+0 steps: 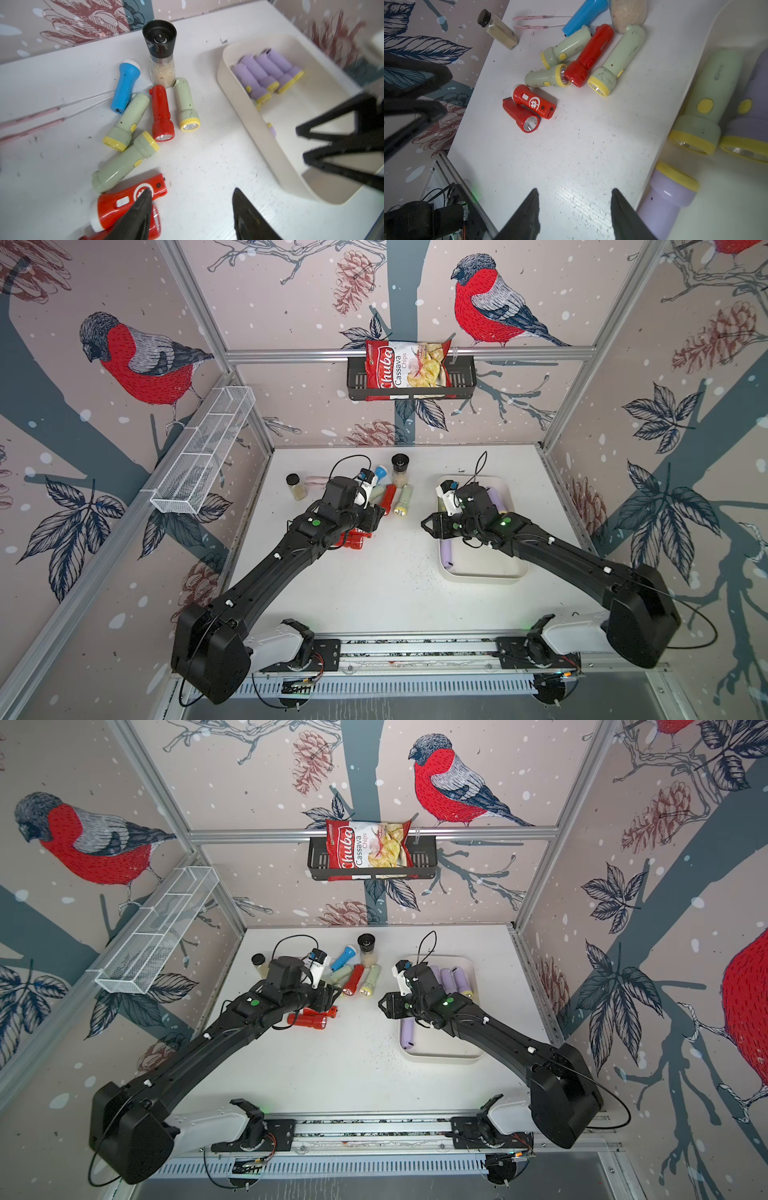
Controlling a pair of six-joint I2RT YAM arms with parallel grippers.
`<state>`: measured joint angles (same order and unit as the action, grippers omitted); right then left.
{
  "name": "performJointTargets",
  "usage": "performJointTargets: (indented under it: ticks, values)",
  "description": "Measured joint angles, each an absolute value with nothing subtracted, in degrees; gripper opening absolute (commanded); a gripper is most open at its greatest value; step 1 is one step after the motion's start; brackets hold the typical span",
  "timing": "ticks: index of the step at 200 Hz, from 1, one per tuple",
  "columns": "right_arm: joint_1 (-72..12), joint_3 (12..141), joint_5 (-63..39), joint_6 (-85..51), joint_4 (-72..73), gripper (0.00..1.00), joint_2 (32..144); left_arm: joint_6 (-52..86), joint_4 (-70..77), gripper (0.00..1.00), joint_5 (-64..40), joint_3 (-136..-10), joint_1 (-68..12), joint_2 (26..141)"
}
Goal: Put the flashlights into the storage boxes
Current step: Pick up the flashlight from the center of the board.
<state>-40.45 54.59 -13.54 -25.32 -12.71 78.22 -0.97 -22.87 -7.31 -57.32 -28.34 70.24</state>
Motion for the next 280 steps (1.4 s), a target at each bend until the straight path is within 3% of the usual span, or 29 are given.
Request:
performJointTargets:
  ticks: [59,142,280]
  values:
    - [-42.83,57.98,-13.61,-21.71,-7.73,0.58,81.41,-21.28,-35.46,0.64,-3.81,-60.77,-25.98,74.72]
    - [-42.76,56.21,-13.85,-19.22,-3.44,0.59,81.71,-43.75,-35.79,0.68,7.73,-53.15,-18.76,79.81]
    - [-38.94,51.40,-15.53,-19.44,-0.93,0.59,77.82,-50.96,-33.67,0.63,8.58,-54.22,-15.79,92.53]
